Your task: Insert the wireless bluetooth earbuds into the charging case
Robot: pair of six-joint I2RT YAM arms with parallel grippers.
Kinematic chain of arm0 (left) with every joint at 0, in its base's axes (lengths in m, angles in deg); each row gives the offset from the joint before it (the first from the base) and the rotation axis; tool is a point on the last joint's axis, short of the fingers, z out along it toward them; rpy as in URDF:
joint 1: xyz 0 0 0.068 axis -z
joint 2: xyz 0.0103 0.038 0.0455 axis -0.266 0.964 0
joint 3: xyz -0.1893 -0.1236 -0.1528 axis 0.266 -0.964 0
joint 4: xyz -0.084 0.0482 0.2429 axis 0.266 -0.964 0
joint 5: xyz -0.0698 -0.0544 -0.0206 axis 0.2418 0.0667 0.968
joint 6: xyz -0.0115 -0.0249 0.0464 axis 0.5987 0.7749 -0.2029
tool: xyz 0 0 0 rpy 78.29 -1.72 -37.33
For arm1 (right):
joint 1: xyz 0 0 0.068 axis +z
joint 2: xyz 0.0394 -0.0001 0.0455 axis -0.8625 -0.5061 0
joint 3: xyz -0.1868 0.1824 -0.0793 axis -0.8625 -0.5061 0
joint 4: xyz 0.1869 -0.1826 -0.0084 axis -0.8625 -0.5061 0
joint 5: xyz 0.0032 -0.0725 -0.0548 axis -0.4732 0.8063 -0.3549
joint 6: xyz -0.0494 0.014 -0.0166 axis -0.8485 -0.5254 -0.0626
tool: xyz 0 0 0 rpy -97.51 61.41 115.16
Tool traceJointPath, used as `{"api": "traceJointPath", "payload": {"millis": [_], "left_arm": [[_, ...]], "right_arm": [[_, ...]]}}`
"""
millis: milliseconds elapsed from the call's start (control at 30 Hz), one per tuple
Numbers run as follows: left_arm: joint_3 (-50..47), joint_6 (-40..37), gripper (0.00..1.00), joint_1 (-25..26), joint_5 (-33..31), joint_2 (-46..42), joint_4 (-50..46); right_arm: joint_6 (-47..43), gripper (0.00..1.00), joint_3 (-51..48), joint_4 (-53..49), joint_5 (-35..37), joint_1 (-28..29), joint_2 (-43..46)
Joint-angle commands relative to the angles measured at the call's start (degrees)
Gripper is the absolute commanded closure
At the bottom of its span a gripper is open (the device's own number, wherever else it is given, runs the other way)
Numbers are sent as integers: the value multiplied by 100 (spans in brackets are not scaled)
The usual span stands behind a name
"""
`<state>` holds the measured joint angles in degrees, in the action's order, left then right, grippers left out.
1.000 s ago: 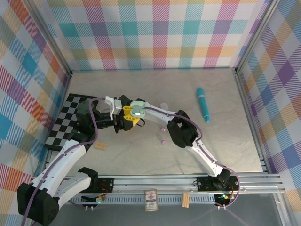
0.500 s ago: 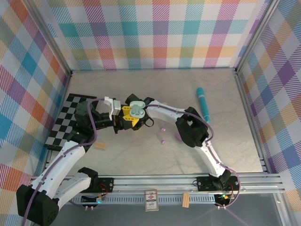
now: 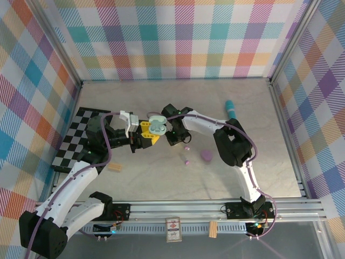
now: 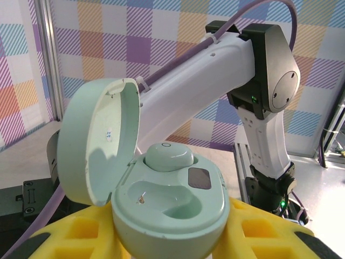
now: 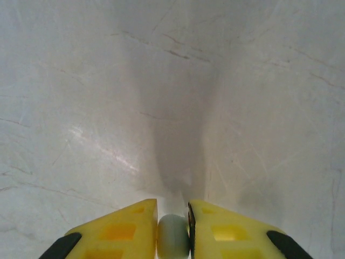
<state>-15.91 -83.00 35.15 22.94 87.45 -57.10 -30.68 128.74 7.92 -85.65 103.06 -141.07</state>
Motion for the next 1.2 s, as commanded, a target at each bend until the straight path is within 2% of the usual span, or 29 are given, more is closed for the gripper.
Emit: {"api": "traceJointPath", "payload": {"millis": [0,200,333,467,667,1167], "left_arm": [[39,-62,65,7,77,-36,76],[-3,0,65,7,70,54,278],[-4,123,65,5,130,184,503],[-47,155,65,5,108,175,573],[-117,155,65,5,48,86,537],[-62,-36,65,5,6,53,245]], "right_arm": [[353,77,-115,-368,-176,-11,425],[485,79,-762,17,-616,-303,1223],[413,79,-906,28,-1206,-518,1323],[159,78,-718,-382,-1627,-484,1023],[-120,78,-322,-957,-1826,-277,495],[-367,75,994,-1670,-1606,-254,-671]]}}
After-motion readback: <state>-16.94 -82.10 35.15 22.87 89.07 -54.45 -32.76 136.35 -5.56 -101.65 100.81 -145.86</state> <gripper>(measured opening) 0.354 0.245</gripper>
